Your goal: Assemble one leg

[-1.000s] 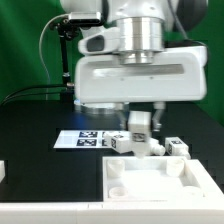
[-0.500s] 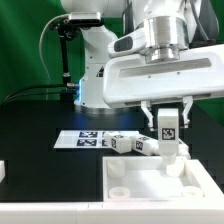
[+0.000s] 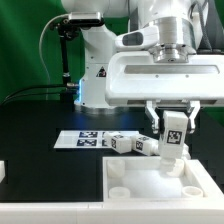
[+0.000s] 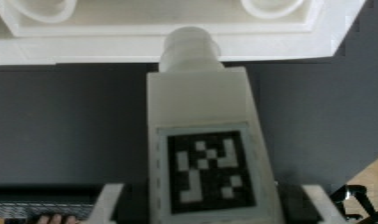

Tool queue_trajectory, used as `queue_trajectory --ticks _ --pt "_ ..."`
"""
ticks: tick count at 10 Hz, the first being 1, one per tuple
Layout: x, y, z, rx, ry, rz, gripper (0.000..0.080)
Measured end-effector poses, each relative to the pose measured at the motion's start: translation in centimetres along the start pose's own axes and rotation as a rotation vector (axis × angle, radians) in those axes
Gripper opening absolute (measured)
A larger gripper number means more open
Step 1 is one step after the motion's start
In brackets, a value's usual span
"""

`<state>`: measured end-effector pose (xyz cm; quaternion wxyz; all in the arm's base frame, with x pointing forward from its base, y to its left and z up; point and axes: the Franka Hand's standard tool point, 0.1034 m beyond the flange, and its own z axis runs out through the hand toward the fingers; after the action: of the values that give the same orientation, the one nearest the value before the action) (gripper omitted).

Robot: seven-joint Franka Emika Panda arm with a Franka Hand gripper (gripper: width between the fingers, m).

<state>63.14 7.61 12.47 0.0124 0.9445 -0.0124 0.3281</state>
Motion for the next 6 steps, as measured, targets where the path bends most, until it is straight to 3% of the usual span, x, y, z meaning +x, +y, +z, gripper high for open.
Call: queue_trajectory --ticks 2,3,5,6 --pt "0.0 -0.2 0.0 0.003 -0.001 0.001 0.0285" --pt "0.1 -0.8 0.1 0.017 -0.001 0.010 0.0285" --pt "0.2 -3.6 0.6 0.055 -0.008 0.037 0.0285" --pt "-0.3 -4.9 1.1 0.061 -0.013 0.050 0.0285"
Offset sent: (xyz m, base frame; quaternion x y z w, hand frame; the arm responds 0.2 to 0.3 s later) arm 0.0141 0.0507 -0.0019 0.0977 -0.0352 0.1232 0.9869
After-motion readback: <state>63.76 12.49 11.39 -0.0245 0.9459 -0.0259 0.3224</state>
